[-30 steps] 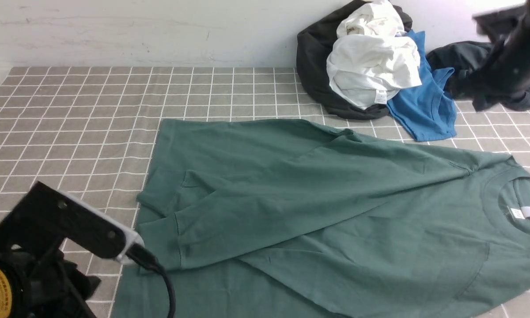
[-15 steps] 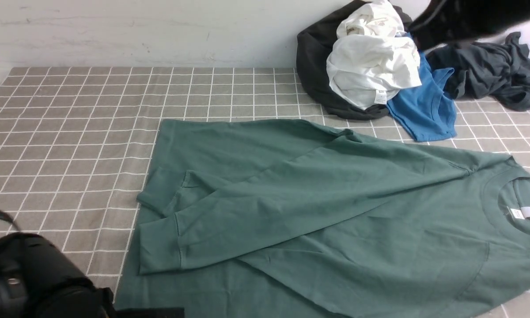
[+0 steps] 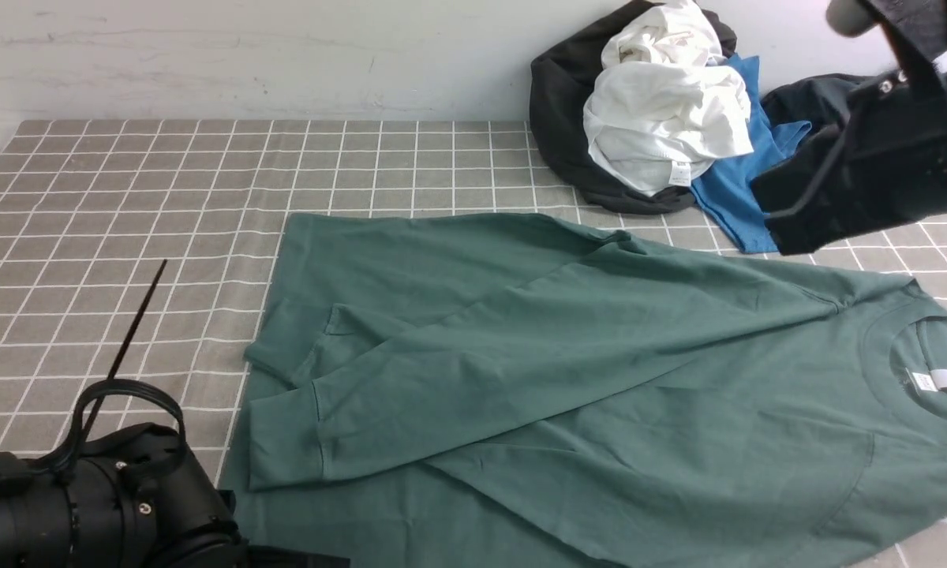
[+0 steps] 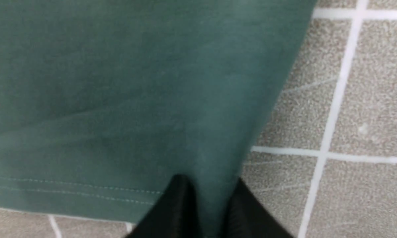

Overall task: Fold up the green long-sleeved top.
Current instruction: Use both arms simultaneously to clamp the lower edge of the clothing fabric

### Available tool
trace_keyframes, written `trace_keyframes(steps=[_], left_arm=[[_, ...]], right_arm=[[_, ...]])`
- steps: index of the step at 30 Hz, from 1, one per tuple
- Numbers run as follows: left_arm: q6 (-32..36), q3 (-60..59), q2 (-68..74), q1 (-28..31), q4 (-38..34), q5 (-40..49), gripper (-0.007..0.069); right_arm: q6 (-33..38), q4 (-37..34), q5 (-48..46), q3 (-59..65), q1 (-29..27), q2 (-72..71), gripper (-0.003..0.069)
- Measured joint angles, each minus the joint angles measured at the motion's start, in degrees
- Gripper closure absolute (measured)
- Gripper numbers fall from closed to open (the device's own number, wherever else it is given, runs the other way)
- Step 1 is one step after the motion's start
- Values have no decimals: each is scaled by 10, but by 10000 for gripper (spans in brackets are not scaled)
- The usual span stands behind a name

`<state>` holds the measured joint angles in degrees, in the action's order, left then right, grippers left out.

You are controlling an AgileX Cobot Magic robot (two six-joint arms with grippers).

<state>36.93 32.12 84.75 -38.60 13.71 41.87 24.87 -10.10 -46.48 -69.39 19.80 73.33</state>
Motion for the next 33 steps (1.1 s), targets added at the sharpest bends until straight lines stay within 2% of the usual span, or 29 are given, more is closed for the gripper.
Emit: trace_keyframes(steps=[3,10,12,19,23,29,33], left_arm=[[-5,0,-29,-1,-9,13,609],[-85,0,-124,2,-6,69,612],[-131,0,-154,13,8,79,612],[-204,0,-211,74,45,82,612],[-229,0,-232,103,47,79,612],[-256,-1,-254,115,48,46,612],[-273,-1,-254,115,46,44,612]], right_arm=[[12,0,-13,0,0,-17,672],[56,-12,-55,15,0,-57,672],[75,-16,-53,41,0,-73,672],[129,3,-45,162,0,-67,646],[151,58,-44,223,0,-55,561],[152,213,-7,353,0,-30,284],[115,319,100,426,0,2,227]])
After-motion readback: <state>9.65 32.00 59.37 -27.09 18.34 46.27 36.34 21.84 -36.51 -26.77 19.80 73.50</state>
